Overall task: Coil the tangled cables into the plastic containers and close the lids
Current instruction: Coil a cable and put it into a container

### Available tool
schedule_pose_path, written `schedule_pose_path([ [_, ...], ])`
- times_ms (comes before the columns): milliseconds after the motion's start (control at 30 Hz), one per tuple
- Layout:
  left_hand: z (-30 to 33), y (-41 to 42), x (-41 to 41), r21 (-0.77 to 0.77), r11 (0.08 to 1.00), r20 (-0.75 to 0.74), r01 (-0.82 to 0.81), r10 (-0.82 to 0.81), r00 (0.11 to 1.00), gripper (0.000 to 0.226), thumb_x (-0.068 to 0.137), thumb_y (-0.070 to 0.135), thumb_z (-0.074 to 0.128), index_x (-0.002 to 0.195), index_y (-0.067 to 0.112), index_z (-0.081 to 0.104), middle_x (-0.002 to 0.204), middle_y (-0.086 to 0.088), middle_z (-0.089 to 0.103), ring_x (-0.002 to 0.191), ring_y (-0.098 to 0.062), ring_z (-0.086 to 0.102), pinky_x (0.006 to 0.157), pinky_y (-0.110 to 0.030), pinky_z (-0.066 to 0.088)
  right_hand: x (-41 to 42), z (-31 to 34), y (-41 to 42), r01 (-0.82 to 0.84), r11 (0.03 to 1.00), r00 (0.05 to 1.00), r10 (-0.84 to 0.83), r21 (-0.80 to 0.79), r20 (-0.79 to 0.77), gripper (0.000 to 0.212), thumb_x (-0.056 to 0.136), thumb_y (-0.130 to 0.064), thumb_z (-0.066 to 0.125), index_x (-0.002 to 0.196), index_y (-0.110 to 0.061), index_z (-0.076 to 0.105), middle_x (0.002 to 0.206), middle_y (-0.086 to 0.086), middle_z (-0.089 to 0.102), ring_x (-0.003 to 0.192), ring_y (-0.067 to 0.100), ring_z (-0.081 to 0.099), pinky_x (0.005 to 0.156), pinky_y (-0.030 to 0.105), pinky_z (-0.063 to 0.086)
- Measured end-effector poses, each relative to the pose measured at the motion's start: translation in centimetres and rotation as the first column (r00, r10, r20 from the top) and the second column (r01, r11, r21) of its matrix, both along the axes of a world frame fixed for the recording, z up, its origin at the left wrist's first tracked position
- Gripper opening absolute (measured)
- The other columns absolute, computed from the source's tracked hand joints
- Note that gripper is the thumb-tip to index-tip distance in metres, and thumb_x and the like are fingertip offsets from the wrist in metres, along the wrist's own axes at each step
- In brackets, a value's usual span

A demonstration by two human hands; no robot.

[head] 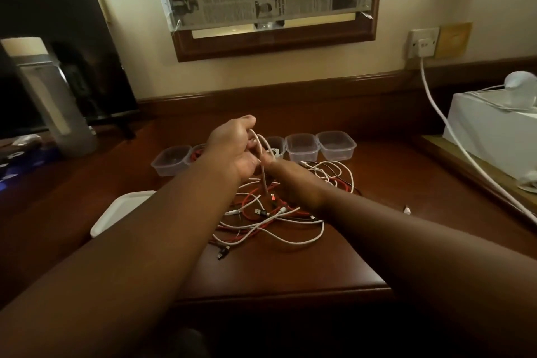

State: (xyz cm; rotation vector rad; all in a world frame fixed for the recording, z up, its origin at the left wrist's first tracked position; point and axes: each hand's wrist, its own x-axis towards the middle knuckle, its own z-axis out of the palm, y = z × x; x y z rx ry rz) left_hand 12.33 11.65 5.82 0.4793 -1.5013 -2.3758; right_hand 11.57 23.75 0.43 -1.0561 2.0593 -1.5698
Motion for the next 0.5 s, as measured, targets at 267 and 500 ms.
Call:
schedule_pose_path([
  [267, -2.4, -0.7, -0.6, -0.681, 0.707, -0.218, -0.19, 0.052, 0.975, 0.011, 0.104, 0.022, 0.046, 0.102, 0.022, 0.057, 0.085, 0.001, 0.053, 0.07, -0.01, 0.048, 0.066, -0.029, 0.045, -2.6, 2.1, 0.1, 0.36, 0.562, 0.843, 0.146, 0.744, -0.518, 0.021, 0.104, -0.016, 0.043, 0.111, -0.006, 0.06, 0.084, 0.005, 0.057, 0.071, 0.014, 0.052, 0.058, 0.023, 0.04],
  [500, -5.0, 0.2, -1.3, -0.144, 0.989, -0.244, 0.014, -0.049, 0.969, 0.053, 0.105, 0.052, 0.023, 0.108, 0.017, 0.064, 0.089, -0.004, 0.072, 0.083, -0.018, 0.064, 0.073, -0.034, 0.045, -3.1, 4.9, 1.6, 0.35, 0.921, 0.93, -0.321, 0.173, -0.177, 0.035, 0.107, -0.033, 0.036, 0.096, -0.01, 0.061, 0.07, 0.0, 0.052, 0.057, 0.008, 0.045, 0.051, 0.019, 0.036],
])
